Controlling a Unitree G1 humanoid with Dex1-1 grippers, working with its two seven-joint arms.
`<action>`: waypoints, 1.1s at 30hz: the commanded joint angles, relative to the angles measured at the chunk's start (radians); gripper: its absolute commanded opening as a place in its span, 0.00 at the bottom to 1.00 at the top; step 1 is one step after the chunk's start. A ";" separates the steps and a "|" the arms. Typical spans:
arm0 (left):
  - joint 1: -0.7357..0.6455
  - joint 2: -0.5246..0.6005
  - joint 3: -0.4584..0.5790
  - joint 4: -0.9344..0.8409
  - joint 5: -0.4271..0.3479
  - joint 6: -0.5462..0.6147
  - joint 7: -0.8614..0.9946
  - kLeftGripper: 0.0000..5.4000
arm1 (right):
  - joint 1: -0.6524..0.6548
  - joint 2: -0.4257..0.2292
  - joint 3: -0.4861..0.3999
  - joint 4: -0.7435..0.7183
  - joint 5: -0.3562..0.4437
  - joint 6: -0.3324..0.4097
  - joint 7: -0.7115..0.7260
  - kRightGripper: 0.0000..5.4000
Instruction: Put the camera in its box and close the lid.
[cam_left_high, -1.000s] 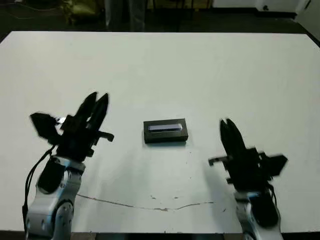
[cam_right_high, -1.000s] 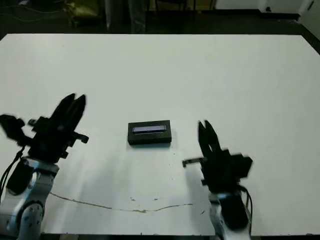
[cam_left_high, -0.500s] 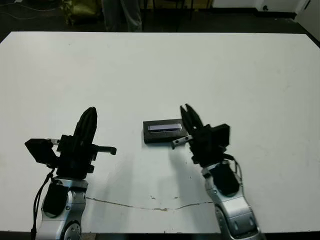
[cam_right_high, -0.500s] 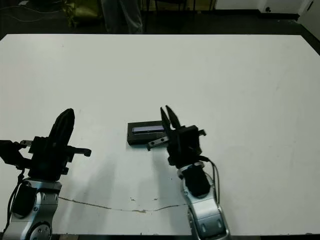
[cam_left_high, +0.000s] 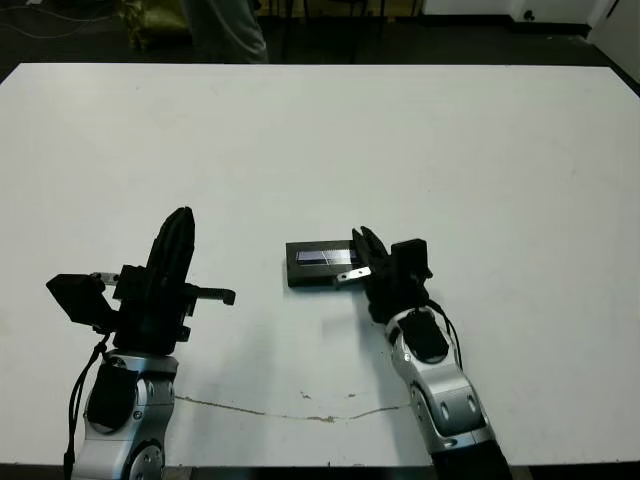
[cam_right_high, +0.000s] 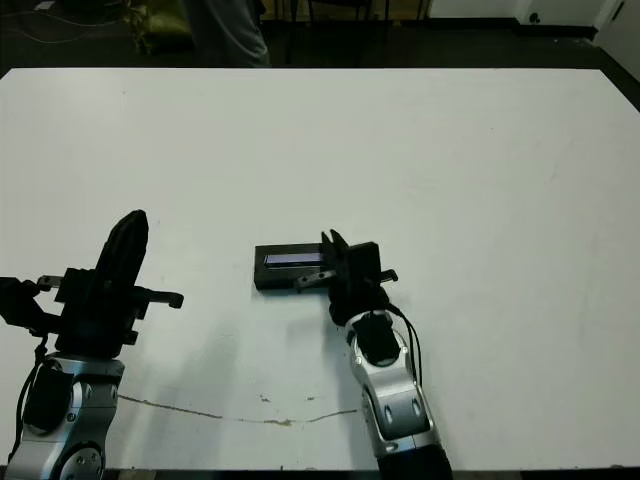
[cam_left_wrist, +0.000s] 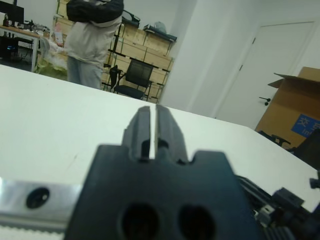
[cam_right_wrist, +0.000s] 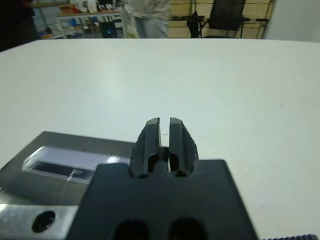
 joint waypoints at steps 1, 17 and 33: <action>0.015 0.017 -0.005 -0.028 0.008 0.026 0.015 0.00 | 0.024 -0.013 -0.020 0.044 -0.009 0.104 -0.026 0.00; 0.000 0.033 -0.001 -0.032 -0.002 0.058 0.032 0.00 | 0.302 -0.094 0.040 -0.269 0.036 0.043 0.069 0.00; -0.087 0.051 0.049 0.109 0.045 0.071 0.065 0.00 | 0.452 -0.122 -0.175 -0.427 0.110 -0.344 0.043 0.00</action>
